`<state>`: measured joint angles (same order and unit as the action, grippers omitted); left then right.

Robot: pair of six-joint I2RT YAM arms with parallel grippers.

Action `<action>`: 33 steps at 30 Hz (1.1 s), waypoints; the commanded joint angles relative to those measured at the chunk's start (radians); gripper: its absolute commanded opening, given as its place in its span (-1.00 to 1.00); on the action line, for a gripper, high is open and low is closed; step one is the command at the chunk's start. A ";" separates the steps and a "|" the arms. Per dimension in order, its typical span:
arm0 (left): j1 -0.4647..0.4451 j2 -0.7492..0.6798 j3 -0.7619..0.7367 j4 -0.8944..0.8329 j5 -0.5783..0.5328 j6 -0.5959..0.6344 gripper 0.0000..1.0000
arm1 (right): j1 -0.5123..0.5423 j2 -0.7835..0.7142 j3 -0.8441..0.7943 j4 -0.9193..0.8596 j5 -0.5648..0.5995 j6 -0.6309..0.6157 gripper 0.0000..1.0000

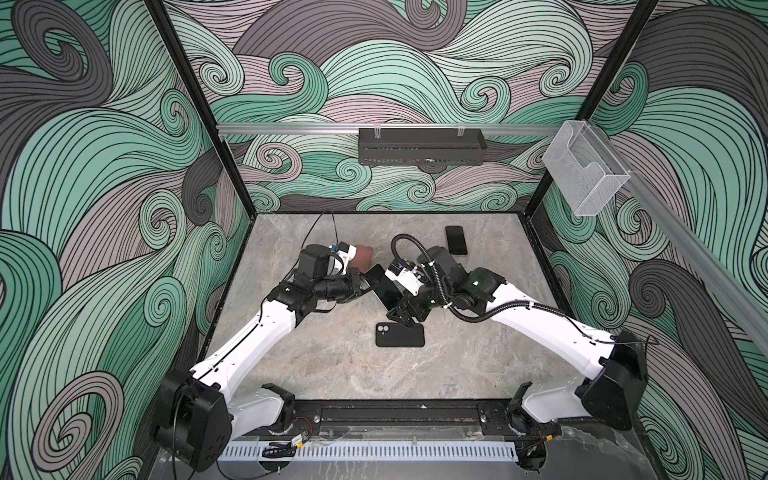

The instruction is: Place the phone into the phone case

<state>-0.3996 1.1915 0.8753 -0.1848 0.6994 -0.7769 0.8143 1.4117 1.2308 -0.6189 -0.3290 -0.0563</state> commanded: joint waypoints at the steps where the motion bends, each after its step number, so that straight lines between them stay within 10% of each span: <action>1: 0.005 0.014 0.055 -0.015 0.099 0.078 -1.00 | -0.009 -0.038 0.006 -0.033 -0.052 -0.022 0.81; 13: -0.033 -0.008 0.169 -0.363 0.264 0.482 -1.00 | -0.226 -0.161 0.026 -0.166 -0.359 -0.070 0.36; 33: -0.243 0.017 0.323 -0.668 0.344 0.799 -1.00 | -0.228 -0.056 0.125 -0.277 -0.731 -0.166 -0.03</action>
<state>-0.6281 1.1980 1.1442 -0.7971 0.9882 -0.0502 0.5877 1.3579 1.3460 -0.8661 -0.9627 -0.1791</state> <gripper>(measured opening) 0.095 0.495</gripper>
